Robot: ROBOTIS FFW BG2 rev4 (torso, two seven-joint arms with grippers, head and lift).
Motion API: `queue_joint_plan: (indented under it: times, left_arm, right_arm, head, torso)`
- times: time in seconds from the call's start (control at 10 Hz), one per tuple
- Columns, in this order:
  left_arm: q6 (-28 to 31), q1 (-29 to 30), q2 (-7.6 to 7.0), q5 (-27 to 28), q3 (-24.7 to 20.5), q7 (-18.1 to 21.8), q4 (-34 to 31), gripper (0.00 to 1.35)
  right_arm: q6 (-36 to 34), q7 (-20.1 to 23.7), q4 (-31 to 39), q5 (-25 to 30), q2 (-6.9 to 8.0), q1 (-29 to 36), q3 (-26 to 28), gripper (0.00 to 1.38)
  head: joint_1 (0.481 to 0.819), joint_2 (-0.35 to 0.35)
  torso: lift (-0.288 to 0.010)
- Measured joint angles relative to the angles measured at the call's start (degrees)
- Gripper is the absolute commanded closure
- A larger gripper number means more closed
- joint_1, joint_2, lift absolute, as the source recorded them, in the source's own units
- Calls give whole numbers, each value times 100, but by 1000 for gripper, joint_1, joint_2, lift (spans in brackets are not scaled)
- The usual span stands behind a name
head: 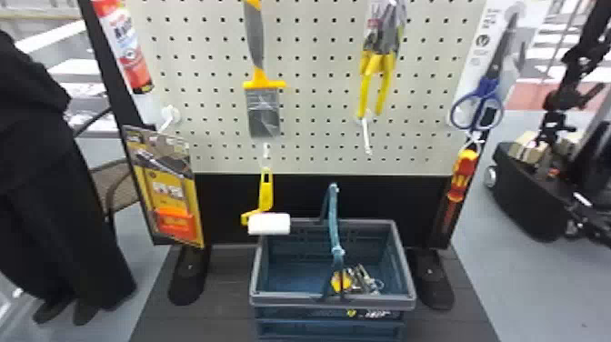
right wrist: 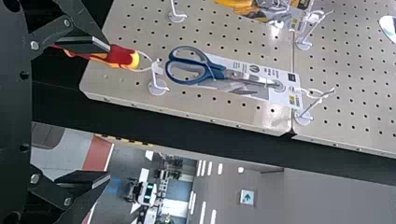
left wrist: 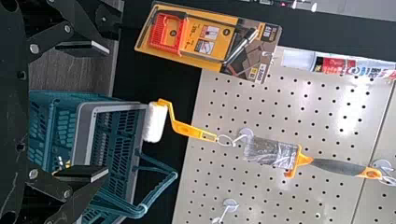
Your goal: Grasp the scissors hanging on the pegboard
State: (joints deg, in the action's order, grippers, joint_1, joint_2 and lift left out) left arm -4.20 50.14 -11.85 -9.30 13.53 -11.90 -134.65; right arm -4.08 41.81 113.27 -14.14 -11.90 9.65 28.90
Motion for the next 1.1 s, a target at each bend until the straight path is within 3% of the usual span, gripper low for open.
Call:
queue_joint_plan:
  times: [0.6,1.1]
  left_arm:
    - [-148,-211,-241,-170,192,-146,86,383]
    - [-238,-361,-443,-327,368,-309,155,387]
  right_arm:
    - [-31,-5,-1042,-347,-619,-1251,-545,318]
    - [-310,-108,-1579,-1127,-1267,-2365,-1629,317]
  head:
    - [549,0]
    - [549,0]
  torso:
    - [-100]
    - [-100]
